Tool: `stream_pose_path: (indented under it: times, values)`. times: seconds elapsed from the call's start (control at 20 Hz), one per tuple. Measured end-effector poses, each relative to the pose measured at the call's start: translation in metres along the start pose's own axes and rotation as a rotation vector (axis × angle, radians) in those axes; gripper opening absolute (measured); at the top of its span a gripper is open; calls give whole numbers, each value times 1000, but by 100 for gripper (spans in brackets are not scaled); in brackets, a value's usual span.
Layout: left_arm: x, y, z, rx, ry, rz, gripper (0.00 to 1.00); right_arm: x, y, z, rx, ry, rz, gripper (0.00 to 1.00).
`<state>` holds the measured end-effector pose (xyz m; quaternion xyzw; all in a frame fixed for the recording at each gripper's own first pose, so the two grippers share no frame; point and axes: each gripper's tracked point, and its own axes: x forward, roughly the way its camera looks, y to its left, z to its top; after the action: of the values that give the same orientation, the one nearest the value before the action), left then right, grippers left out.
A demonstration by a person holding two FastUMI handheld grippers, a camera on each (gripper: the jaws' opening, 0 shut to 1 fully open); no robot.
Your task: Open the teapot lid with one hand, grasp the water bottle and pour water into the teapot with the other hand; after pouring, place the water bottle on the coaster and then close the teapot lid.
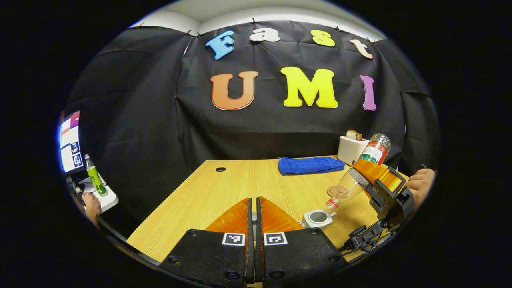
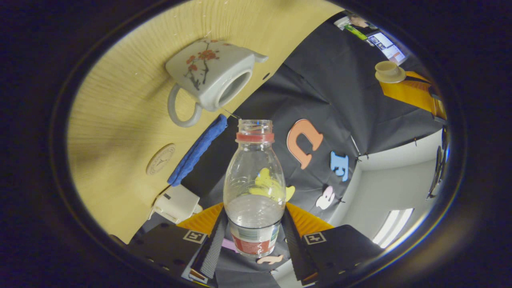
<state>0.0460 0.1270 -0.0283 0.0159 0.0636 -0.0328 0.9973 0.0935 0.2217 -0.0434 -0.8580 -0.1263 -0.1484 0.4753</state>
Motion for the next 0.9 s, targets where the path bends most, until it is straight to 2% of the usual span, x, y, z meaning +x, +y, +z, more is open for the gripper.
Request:
stream_pose_path:
  times: [0.2,0.3,0.45,0.5,0.6,0.75,0.85,0.9]
  values:
    - [1,-4,1,9,1,-7,3,0,-1,4,4,-8,-7,75]
    - [1,-5,0,12,1,-8,3,0,-1,5,17,-12,-10,73]
    - [2,-4,-1,17,4,-7,3,1,3,5,60,-13,-1,75]
    - [2,-3,0,16,4,-5,3,0,7,5,90,-18,18,73]
    - [1,-4,3,7,-5,-3,3,1,18,3,208,-10,73,76]
    - [-2,-6,7,-7,-21,-11,3,0,44,12,450,-23,196,76]
    - [-4,-5,9,-11,-26,-6,3,0,50,12,552,-24,222,73]
    - [-5,-5,11,-19,-28,-3,3,-2,54,9,600,-12,233,76]
